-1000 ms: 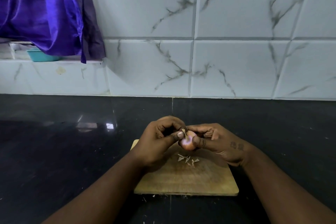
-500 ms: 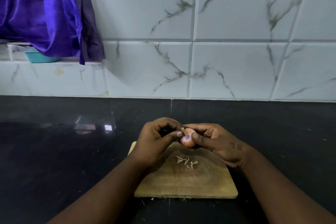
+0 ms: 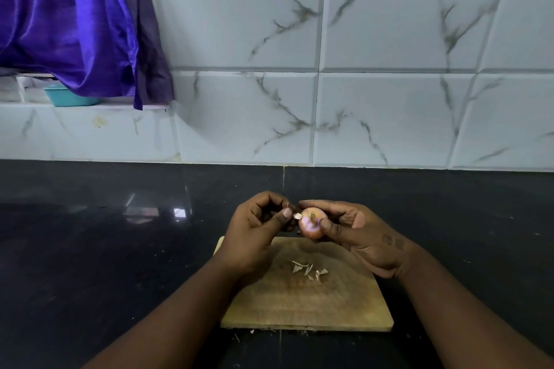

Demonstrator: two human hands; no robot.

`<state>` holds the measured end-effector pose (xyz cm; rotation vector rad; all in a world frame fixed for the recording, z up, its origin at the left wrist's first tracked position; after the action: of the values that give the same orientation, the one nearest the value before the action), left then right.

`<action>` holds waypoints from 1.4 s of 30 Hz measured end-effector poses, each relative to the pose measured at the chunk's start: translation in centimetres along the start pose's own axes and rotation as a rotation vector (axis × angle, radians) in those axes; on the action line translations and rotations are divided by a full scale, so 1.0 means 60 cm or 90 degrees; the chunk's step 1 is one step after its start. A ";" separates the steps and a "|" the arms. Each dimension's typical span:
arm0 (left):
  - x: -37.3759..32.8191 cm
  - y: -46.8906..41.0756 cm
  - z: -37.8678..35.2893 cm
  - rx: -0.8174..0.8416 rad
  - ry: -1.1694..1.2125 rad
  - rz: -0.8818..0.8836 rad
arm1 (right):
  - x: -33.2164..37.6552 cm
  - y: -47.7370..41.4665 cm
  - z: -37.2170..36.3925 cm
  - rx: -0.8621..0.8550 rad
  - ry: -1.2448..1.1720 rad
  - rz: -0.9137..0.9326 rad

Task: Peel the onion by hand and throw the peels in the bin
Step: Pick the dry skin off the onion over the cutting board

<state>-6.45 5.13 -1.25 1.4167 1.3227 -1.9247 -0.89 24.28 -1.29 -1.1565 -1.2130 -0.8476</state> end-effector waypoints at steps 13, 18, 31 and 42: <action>-0.008 0.010 -0.007 0.030 -0.179 -0.016 | -0.004 -0.001 0.002 -0.007 -0.010 -0.022; 0.008 0.004 0.006 -0.016 -0.207 0.039 | 0.001 0.000 0.000 0.003 -0.042 -0.013; 0.003 0.008 -0.006 0.048 -0.231 0.036 | 0.001 0.003 -0.005 0.000 -0.004 -0.006; 0.001 0.012 -0.009 0.055 -0.265 0.037 | 0.004 0.001 -0.005 -0.016 0.023 0.014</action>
<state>-5.67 5.26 -1.61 1.0012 1.0037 -2.1104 -0.71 23.99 -1.09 -1.1688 -1.1615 -0.8659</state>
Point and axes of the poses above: each hand's wrist, its own y-axis away from the middle knuckle, its own z-axis out of the back of the hand, x = y × z, the point moved 4 cm from there along -y, towards the middle knuckle, and after that the axes turned 4 degrees about x, right-handed, at the moved point
